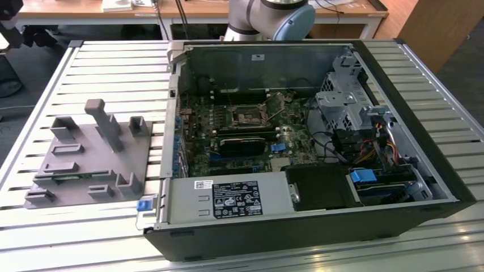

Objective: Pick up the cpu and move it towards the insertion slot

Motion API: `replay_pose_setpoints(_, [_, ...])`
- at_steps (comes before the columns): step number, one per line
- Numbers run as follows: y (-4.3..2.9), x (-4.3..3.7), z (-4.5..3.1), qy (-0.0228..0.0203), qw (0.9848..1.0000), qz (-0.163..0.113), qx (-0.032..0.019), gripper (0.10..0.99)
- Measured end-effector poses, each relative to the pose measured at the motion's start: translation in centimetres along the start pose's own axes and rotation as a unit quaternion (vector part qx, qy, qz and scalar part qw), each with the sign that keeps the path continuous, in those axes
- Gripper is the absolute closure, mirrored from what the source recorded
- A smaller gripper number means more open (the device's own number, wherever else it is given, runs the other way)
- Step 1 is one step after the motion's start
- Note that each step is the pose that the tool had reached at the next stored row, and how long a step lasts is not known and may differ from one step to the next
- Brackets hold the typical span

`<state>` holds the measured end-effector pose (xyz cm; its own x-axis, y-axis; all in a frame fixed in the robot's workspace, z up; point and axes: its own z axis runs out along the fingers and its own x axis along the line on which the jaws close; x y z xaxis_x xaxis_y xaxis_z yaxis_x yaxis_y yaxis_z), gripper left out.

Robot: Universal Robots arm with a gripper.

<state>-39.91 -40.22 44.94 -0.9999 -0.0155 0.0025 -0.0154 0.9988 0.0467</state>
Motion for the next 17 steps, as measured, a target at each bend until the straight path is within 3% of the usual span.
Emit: replay_pose_setpoints(17, [-0.02, -1.05, 0.0, 0.0006, 1.0, 0.0, 0.0, 0.541])
